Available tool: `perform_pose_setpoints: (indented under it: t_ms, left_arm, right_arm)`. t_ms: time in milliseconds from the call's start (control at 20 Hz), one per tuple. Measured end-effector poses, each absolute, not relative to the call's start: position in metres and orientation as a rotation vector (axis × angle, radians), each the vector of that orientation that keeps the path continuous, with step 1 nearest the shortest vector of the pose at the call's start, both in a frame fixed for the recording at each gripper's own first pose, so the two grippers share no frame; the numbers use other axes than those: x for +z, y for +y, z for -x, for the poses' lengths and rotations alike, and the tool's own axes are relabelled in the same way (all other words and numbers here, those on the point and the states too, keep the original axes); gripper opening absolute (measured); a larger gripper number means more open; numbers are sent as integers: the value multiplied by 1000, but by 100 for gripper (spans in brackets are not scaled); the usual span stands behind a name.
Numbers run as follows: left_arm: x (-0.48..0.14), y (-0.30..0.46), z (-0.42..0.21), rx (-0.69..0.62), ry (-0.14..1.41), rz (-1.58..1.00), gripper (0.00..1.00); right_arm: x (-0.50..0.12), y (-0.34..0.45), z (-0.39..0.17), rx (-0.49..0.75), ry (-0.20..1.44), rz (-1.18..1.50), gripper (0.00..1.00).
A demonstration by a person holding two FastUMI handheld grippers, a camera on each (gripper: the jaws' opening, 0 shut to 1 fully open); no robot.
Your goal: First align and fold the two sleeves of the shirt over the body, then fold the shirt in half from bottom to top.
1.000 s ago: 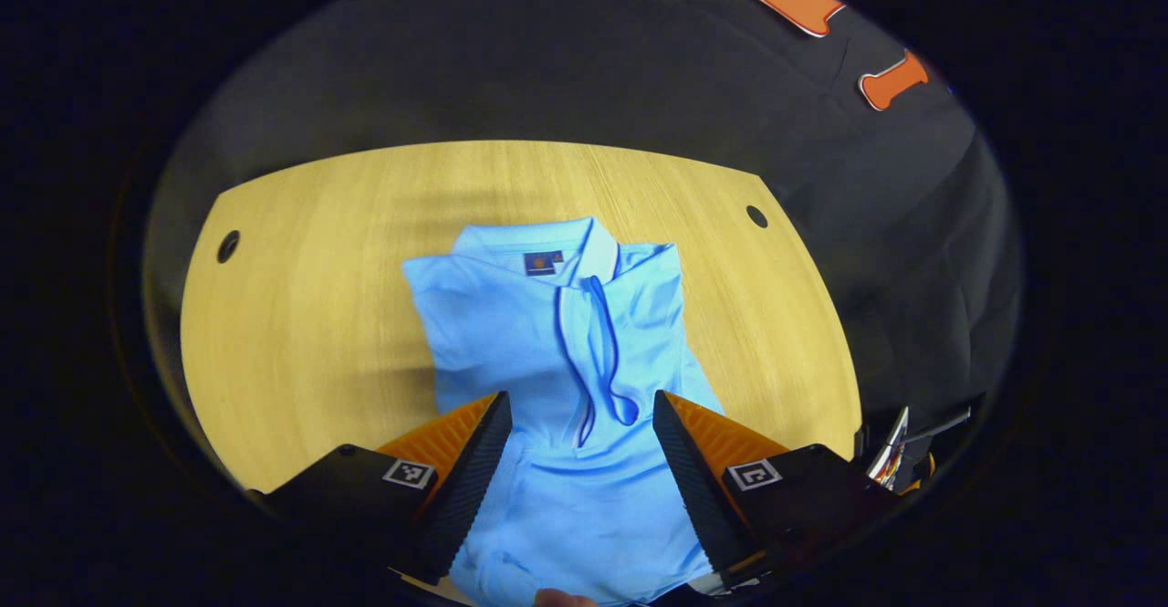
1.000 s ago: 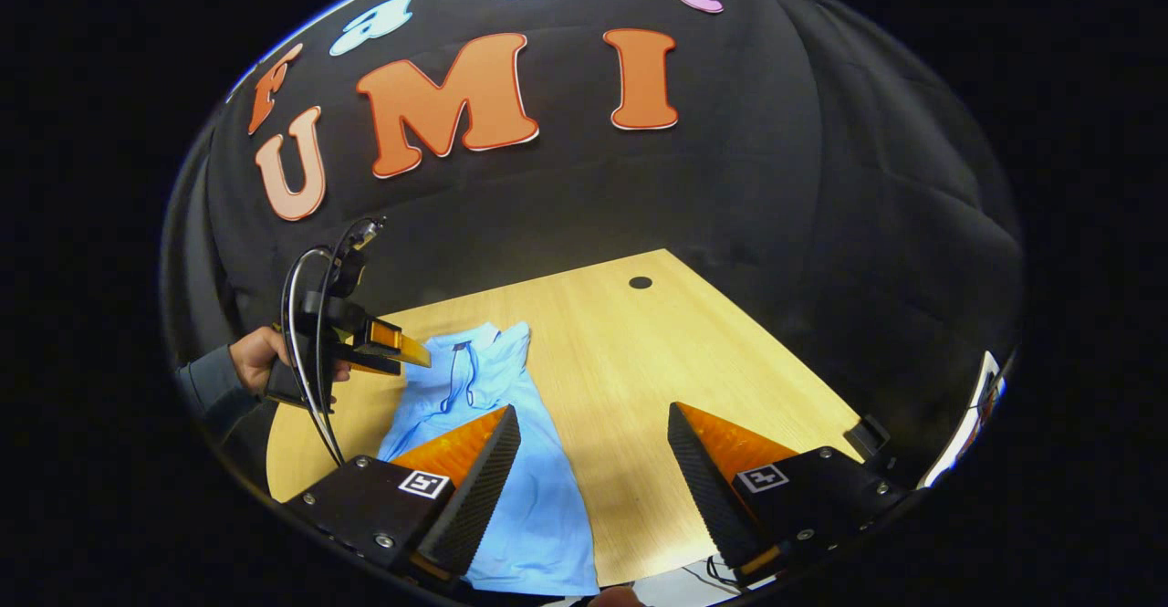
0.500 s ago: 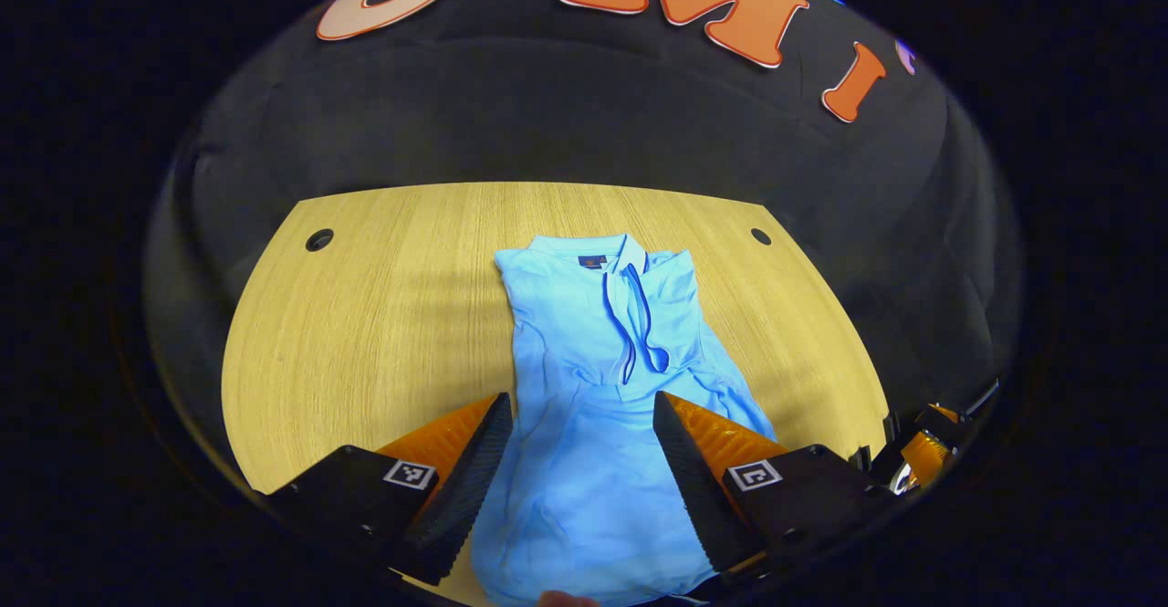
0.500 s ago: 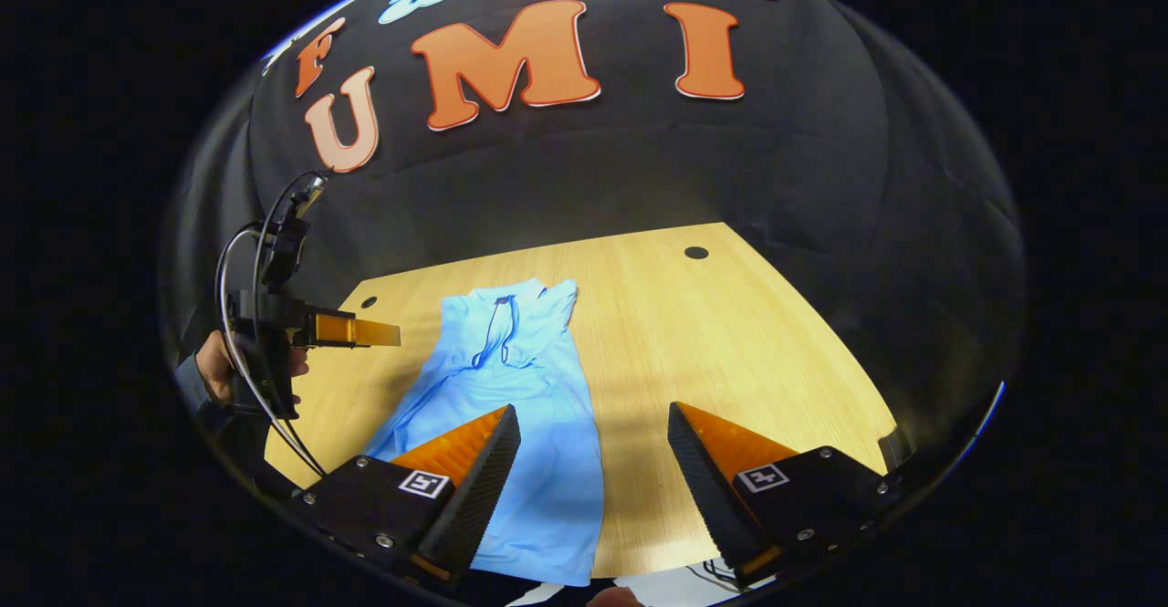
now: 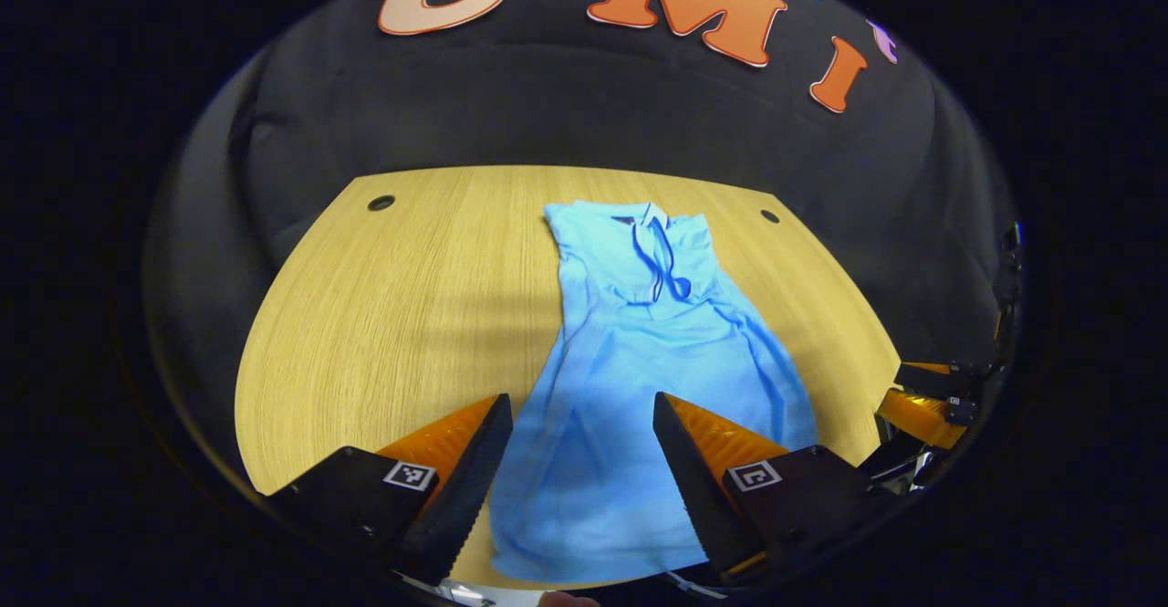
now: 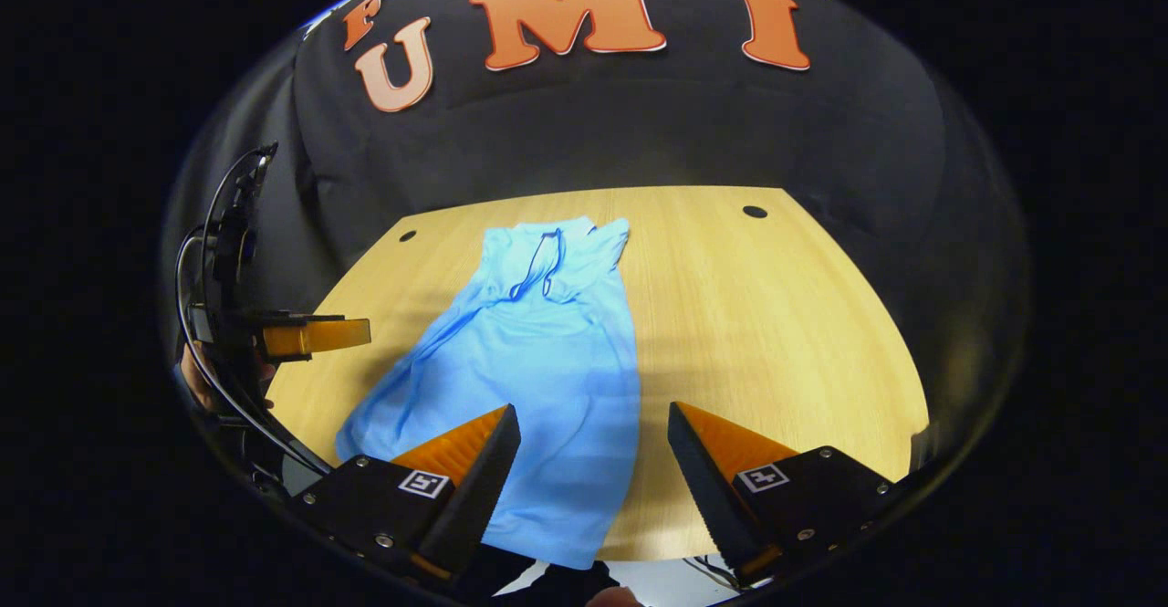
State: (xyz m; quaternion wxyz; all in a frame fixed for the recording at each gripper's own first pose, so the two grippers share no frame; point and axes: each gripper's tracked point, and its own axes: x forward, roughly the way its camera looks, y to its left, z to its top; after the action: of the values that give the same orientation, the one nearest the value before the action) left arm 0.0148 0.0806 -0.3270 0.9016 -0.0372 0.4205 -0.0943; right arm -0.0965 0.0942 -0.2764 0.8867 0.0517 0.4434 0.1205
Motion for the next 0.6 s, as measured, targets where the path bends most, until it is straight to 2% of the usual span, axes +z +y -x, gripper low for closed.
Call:
perform_pose_setpoints:
  t_ms: [200,600]
  left_arm:
    - [-356,100,26,-165,931,13,100]
    - [-394,114,90,-165,1040,-39,100]
  right_arm:
    - [-299,102,113,290,971,-77,99]
    - [-348,94,175,294,1135,-61,99]
